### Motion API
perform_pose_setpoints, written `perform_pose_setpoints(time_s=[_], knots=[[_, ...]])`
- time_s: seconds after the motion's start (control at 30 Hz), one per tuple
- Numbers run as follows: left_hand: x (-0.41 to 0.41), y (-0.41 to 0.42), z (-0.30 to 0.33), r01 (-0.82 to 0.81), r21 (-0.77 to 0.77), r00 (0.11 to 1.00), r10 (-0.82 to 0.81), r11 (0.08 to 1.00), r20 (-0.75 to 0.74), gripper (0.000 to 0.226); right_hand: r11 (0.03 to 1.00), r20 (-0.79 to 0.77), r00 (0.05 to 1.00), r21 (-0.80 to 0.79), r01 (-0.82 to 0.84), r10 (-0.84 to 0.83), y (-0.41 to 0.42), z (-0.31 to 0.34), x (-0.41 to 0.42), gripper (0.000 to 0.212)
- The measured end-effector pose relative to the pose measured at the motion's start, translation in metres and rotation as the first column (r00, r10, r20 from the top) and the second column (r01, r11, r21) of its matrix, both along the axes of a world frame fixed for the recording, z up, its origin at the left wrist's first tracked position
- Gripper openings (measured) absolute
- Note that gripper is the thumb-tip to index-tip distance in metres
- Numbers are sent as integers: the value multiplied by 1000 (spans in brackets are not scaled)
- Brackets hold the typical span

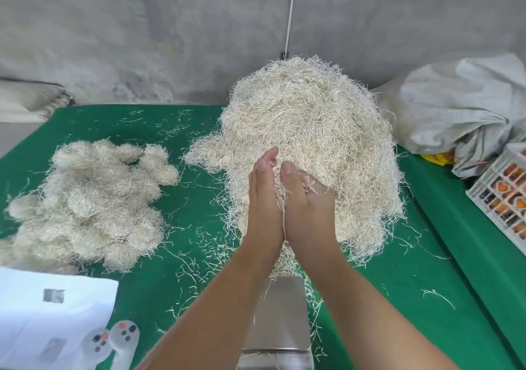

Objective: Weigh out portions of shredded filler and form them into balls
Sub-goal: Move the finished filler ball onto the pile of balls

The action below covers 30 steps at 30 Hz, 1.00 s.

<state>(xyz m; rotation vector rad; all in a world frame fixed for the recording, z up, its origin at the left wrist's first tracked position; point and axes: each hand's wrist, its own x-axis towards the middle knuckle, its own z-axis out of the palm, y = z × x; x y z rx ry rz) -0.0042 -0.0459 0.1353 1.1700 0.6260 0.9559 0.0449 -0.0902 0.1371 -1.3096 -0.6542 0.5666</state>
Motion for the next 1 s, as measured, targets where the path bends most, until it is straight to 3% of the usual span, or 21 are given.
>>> perform_pose_setpoints(time_s=[0.07, 0.2, 0.3, 0.37, 0.43, 0.47, 0.6, 0.67, 0.73, 0.8, 0.9, 1.0], knots=[[0, -6, -3, 55, -74, 998, -52, 996, 38, 54, 1000, 79, 997, 29, 1, -3, 2, 2, 7, 43], [5, -20, -14, 7, -75, 1000, -7, 997, -8, 48, 1000, 52, 998, -5, 24, -24, 9, -7, 16, 56], [5, -17, -15, 67, -334, 996, -43, 940, 79, 79, 998, 91, 995, -61, 33, -28, 11, -22, 13, 53], [3, -13, -17, 145, -367, 989, -129, 919, 68, 82, 984, 197, 980, -166, 66, -32, 14, -35, 14, 41], [3, -7, -26, 104, -267, 992, -117, 958, -35, 50, 950, 230, 973, -297, 96, -26, 17, -39, 18, 46], [2, -4, -30, 55, -218, 994, -75, 974, -84, 38, 955, 175, 984, -294, 27, 26, 19, -40, 19, 50], [-6, 21, -48, -29, -94, 987, 13, 995, -159, 36, 901, -110, 930, -233, -366, 350, 25, -51, 15, 51], [-11, 37, -56, -22, -25, 970, 15, 999, -244, 30, 875, -125, 911, -254, -413, 393, 31, -61, 15, 46], [-18, 55, -71, 30, -13, 955, -33, 999, -296, 11, 856, -126, 904, -290, -427, 408, 41, -70, 18, 59], [-28, 74, -85, 36, 0, 909, -33, 999, -415, 35, 835, -116, 900, -337, -434, 421, 52, -75, 20, 67], [-52, 105, -104, 104, 333, 738, 151, 937, -658, 52, 803, -111, 887, -385, -454, 448, 65, -77, 21, 69], [-84, 148, -104, 148, 527, 617, 339, 837, -710, 68, 771, -80, 870, -429, -471, 487, 71, -81, 24, 66]])
